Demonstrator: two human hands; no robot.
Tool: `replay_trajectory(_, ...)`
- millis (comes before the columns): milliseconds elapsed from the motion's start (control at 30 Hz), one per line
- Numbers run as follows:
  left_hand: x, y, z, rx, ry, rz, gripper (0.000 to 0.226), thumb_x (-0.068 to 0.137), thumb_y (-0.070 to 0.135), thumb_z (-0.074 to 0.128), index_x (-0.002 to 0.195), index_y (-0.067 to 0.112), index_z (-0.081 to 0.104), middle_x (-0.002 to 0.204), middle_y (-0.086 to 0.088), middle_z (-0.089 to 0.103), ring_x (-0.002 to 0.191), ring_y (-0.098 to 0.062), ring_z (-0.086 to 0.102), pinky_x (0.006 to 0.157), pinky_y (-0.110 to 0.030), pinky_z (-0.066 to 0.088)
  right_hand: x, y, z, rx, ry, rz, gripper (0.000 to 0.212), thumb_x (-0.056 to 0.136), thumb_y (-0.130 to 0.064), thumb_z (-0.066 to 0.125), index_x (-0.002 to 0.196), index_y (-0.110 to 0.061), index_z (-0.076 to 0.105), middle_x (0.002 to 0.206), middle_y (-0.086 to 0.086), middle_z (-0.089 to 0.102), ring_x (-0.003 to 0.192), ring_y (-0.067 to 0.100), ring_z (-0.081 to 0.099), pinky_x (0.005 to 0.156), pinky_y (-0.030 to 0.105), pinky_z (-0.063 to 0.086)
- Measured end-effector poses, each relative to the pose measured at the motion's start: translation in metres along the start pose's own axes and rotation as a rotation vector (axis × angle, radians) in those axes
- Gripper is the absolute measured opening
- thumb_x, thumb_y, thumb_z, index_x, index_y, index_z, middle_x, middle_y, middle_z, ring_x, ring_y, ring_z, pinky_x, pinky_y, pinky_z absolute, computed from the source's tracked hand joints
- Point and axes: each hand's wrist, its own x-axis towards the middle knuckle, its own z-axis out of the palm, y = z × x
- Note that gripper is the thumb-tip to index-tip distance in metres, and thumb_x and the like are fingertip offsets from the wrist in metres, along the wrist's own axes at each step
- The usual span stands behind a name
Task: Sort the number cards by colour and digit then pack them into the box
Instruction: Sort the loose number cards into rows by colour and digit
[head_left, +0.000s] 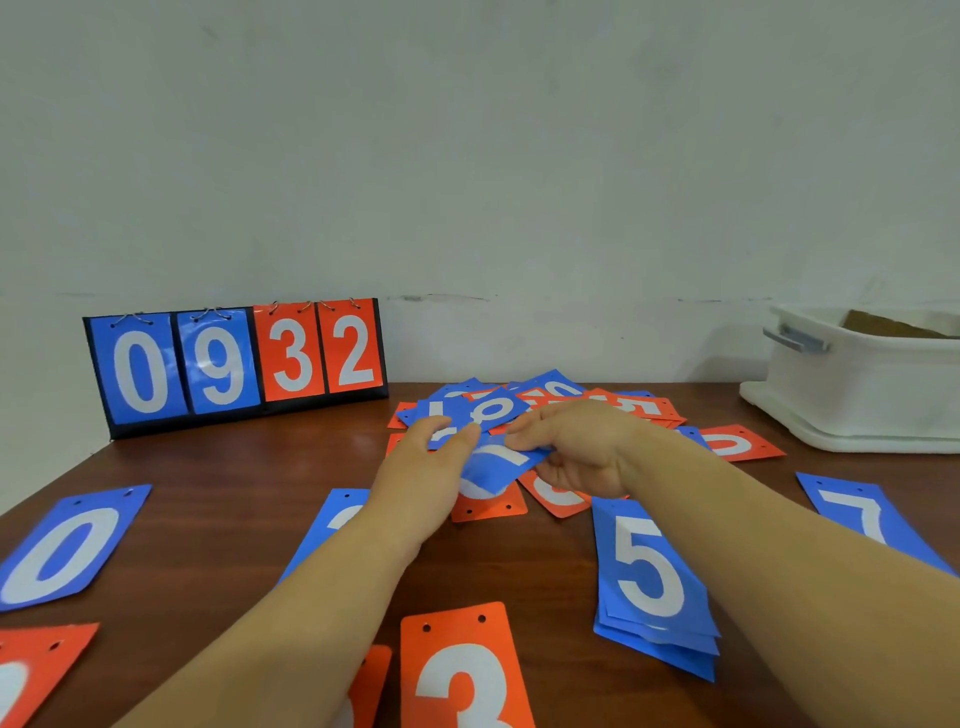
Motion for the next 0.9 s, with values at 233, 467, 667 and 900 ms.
replay_trajectory(233,0.002,-0.004,0.0,-0.098,0.093,0.069,0.054,0.084,0.017,0.08,0.129,0.035,0.056,0.128,0.004,0.048,0.096,-0.009,0.057,0.075,-0.026,0.052,-0.001,0.006,0.005,-0.089,0.013,-0.091,0.018,0.087,-0.01,0.075,0.105,-0.012,0.072,0.099,0.005,0.075,0.089,0.015,0.073,0.069,0.026,0.058)
replay_trajectory(467,0.007,-0.006,-0.005,-0.193,0.174,-0.022,0.042,0.092,-0.001,0.063,0.121,0.03,0.064,0.103,0.011,0.052,0.078,-0.009,0.059,0.066,-0.033,0.058,-0.013,0.014,-0.013,-1.274,0.18,-0.334,0.056,0.081,-0.048,0.074,0.13,-0.03,0.056,0.129,-0.008,0.059,0.11,0.016,0.059,0.089,0.031,0.052)
replay_trajectory(667,0.007,-0.006,-0.005,-0.136,0.185,-0.055,0.049,0.094,-0.002,0.058,0.135,0.025,0.06,0.09,0.016,0.043,0.074,-0.01,0.057,0.077,-0.044,0.059,-0.019,0.025,-0.002,-1.539,0.201,-0.373,0.046,0.091,-0.037,0.06,0.135,-0.026,0.054,0.117,0.0,0.064,0.099,0.018,0.059,0.08,0.031,0.05)
replay_trajectory(900,0.008,-0.009,-0.006,-0.129,0.196,-0.059,0.046,0.095,0.001,0.058,0.134,0.024,0.06,0.091,0.017,0.042,0.079,-0.013,0.059,0.065,-0.033,0.058,-0.021,0.027,0.013,-1.609,0.224,-0.412,0.045,0.093,-0.031,0.061,0.136,-0.022,0.052,0.122,0.005,0.063,0.106,0.023,0.061,0.079,0.031,0.049)
